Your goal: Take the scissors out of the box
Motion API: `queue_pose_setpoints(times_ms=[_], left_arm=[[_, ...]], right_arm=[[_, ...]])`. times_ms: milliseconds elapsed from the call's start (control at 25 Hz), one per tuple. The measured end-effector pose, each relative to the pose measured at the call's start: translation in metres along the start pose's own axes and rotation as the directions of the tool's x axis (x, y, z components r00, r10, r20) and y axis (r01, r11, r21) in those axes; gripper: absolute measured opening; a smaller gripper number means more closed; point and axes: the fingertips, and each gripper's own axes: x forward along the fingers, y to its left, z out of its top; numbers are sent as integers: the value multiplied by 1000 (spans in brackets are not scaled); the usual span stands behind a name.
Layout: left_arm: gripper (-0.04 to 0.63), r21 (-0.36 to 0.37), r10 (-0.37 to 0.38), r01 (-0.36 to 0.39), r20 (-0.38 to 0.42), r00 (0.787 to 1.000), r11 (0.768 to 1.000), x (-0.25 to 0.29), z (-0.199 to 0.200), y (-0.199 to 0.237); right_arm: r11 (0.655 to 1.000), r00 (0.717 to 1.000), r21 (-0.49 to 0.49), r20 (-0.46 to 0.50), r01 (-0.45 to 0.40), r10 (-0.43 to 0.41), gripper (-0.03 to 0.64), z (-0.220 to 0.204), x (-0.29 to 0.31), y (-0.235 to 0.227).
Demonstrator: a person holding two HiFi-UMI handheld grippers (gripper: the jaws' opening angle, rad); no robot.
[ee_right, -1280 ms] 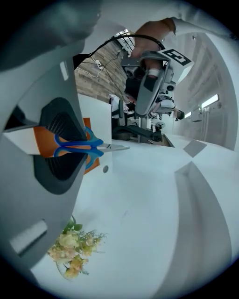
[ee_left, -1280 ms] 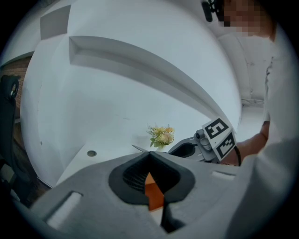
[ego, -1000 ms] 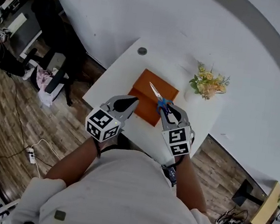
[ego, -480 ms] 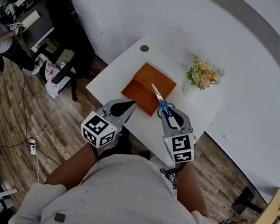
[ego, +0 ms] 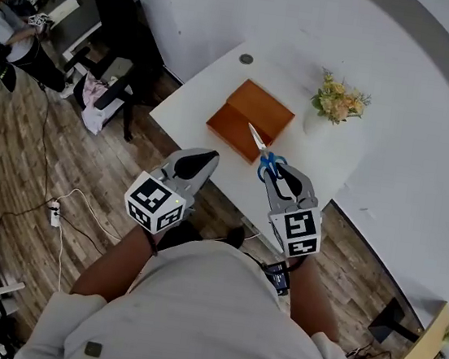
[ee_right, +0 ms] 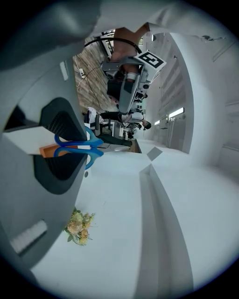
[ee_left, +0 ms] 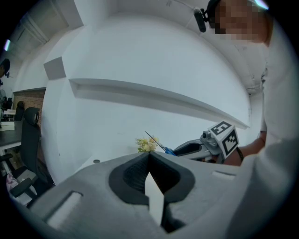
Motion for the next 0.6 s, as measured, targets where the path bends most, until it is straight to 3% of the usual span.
queue_pose_setpoints(times_ms=[320,600], left_arm=[[5,18,-74,74,23,997,997,-48,6,7],[5,15,-126,126,27,992,992,-119,-8,29]], right_arm=[[997,998,12,4,70,-71,100,22,-5,43],[989,990,30,0,142,-142,100,36,-3,114]])
